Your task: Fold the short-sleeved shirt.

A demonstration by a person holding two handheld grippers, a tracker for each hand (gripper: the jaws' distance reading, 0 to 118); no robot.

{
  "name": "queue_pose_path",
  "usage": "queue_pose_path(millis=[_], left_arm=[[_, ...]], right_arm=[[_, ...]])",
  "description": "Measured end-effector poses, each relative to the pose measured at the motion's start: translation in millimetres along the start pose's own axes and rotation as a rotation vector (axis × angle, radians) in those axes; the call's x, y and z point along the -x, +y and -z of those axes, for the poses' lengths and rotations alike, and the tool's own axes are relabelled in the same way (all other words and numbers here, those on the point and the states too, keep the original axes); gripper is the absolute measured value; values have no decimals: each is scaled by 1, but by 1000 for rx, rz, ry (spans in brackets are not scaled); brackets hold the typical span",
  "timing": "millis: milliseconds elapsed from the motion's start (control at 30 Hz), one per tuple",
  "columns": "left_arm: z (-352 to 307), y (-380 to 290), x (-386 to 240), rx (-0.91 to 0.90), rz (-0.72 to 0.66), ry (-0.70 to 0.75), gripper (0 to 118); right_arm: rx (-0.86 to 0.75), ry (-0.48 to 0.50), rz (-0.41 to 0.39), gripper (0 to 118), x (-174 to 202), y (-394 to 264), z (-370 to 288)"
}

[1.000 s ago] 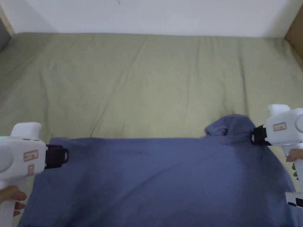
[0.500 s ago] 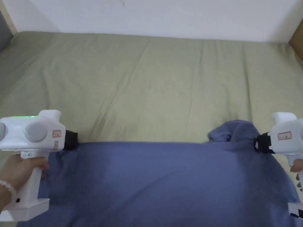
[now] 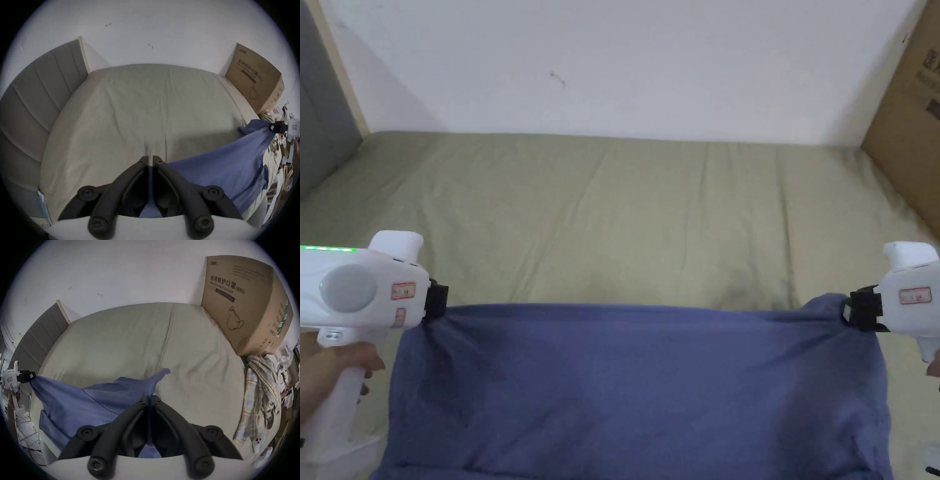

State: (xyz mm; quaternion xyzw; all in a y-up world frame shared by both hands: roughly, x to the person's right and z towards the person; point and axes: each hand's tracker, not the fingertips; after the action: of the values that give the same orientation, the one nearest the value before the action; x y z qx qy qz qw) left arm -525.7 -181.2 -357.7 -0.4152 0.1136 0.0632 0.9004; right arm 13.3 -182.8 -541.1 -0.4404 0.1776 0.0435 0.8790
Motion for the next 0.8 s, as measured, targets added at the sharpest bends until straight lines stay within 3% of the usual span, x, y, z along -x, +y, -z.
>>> queue_pose_path(millis=[267,433,667,700,733,767,800], left_arm=[[-66,-97,2,43,46,-5,2],[-66,-162,2,131,25,16,2],[-42,-213,14,224,-6,24,11],[-43,-216,11,229,-15,35,17],[-42,-216,13,236,-25,55,26],[-43,-216,15,234,-32,61,49],[-43,-215,18,241,-37,69,79]], right_arm=[[35,41,-1,3,2,-105,-75],[197,40,5,3,5,-189,-67],[206,29,129,7,-6,-243,-38],[200,36,144,13,-5,-242,-40],[198,57,147,28,-6,-241,-43],[195,63,150,46,-5,-239,-45],[188,37,136,58,0,-238,-47]])
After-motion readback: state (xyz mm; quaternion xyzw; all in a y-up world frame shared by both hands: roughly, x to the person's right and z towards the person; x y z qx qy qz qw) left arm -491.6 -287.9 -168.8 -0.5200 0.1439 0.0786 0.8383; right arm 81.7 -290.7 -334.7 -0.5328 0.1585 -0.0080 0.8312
